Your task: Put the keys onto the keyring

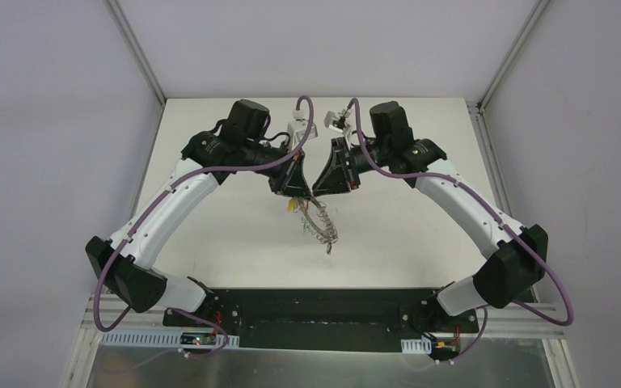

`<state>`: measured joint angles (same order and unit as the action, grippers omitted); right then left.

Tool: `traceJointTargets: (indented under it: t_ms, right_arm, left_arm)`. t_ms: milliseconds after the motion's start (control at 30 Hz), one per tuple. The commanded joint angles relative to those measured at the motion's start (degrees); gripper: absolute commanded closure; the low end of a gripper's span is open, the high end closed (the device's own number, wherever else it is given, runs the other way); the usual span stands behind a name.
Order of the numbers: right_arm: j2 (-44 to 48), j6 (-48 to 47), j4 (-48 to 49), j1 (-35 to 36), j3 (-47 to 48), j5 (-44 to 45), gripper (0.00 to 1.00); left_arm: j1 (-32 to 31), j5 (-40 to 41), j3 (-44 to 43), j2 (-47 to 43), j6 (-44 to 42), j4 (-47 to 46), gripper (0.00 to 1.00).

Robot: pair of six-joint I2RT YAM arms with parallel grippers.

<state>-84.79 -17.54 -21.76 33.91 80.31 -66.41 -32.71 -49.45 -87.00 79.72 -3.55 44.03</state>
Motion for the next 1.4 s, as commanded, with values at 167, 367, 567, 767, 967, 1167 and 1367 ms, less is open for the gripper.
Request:
traceJointTargets:
  t_ms: [167, 367, 567, 767, 967, 1167, 1367]
  right_arm:
    - [-0.24, -1.14, 1.03, 0.87, -0.92, -1.32, 0.80]
    - [-0.58, 0.09, 1.74, 0.90, -0.40, -2.36, 0.93]
    - [-0.64, 0.53, 2.03, 0.58, 0.73, -3.83, 1.00]
    - [-0.82, 6.15, 4.97, -0.57, 2.31, -4.96, 1.00]
    - [-0.58, 11.71, 9.46, -1.35, 1.08, -5.20, 1.00]
    - [-1.00, 17.17, 14.78, -2.04, -0.30, -6.30, 1.00]
    - [-1.48, 22.27, 19.21, -2.39, -1.43, -6.95, 1.00]
  left_arm:
    - [-0.43, -2.64, -1.42, -1.12, 1.08, -3.14, 1.00]
    - [-0.43, -2.58, -0.70, -1.45, 0.76, -3.16, 1.00]
    - [-0.34, -2.12, -0.10, -1.95, -0.27, -3.32, 1.00]
    - [1.70, -2.92, 0.95, -4.30, 0.05, -5.97, 0.83]
    - [2.62, -3.46, 6.60, -9.03, -2.39, -12.25, 0.70]
    - [2.56, -3.54, 6.01, -8.17, -7.59, -12.55, 0.68]
    - [2.38, -2.81, 5.52, -7.66, -15.00, -10.90, 0.69]
